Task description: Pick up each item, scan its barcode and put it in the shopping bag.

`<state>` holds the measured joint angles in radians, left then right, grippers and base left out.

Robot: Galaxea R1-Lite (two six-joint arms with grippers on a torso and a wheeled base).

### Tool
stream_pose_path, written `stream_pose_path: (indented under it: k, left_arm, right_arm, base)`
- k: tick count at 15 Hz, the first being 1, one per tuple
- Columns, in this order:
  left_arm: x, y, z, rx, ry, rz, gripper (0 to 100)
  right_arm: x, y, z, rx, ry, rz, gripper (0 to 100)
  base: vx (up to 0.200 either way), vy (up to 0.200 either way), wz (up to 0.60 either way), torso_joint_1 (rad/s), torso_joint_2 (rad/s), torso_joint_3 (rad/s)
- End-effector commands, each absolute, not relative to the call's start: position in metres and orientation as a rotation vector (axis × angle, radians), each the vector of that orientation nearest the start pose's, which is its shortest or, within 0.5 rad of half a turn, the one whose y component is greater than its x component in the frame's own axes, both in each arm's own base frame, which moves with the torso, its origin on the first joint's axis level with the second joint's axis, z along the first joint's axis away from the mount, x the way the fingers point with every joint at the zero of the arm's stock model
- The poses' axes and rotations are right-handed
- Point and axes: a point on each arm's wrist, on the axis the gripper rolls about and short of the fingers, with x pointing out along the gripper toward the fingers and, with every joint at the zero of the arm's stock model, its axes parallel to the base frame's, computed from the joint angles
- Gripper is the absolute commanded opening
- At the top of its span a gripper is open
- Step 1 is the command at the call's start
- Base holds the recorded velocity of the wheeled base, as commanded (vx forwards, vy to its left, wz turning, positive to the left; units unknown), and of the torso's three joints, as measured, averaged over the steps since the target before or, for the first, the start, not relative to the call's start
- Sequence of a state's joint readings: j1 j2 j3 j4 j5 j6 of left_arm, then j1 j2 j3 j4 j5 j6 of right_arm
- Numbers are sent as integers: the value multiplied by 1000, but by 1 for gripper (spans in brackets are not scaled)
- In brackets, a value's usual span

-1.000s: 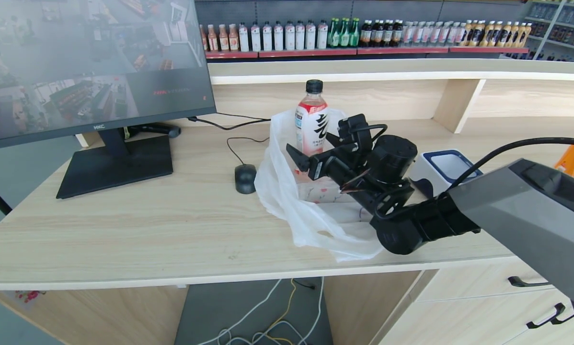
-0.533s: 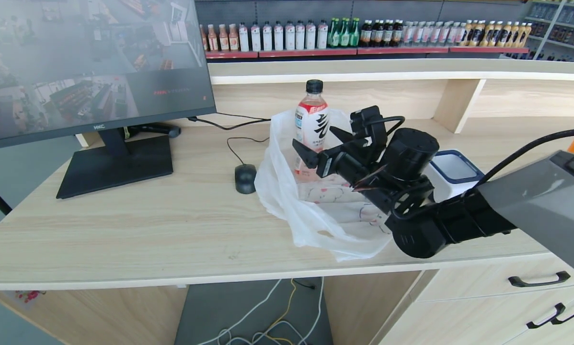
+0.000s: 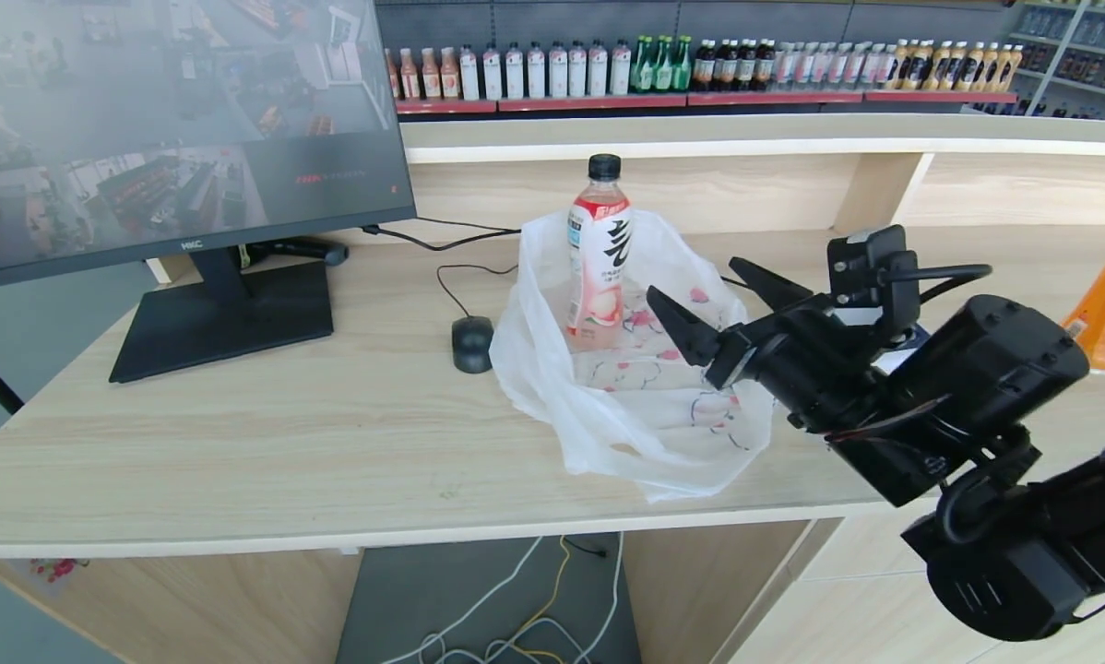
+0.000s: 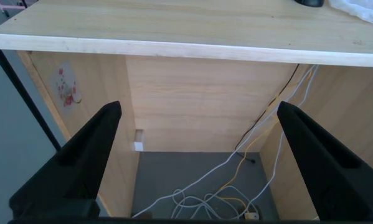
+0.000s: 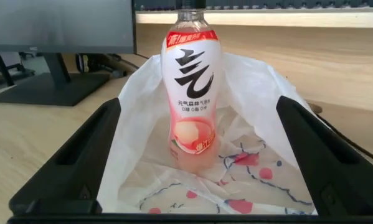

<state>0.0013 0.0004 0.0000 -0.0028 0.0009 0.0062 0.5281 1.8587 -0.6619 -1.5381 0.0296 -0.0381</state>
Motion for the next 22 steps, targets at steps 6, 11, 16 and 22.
stream_pose_path:
  k: [6, 11, 16, 22]
  left_arm:
    - [-23, 0, 76, 8, -2, 3, 100]
    - [-23, 0, 76, 9, -3, 3, 100]
    - [-23, 0, 76, 11, -2, 2, 100]
    - [-23, 0, 76, 0, -3, 3, 100]
  right_arm:
    - [222, 130, 206, 71, -394, 493, 100]
    - [210, 127, 205, 75, -386, 509, 100]
    - [214, 129, 203, 72, -377, 505, 100]
    - [216, 125, 196, 56, -350, 491, 100]
  base:
    - [0, 0, 0, 0, 0, 0]
    - [-120, 0, 0, 2, 2, 0]
    - [0, 0, 0, 0, 0, 0]
    - [-100, -200, 0, 3, 0, 4]
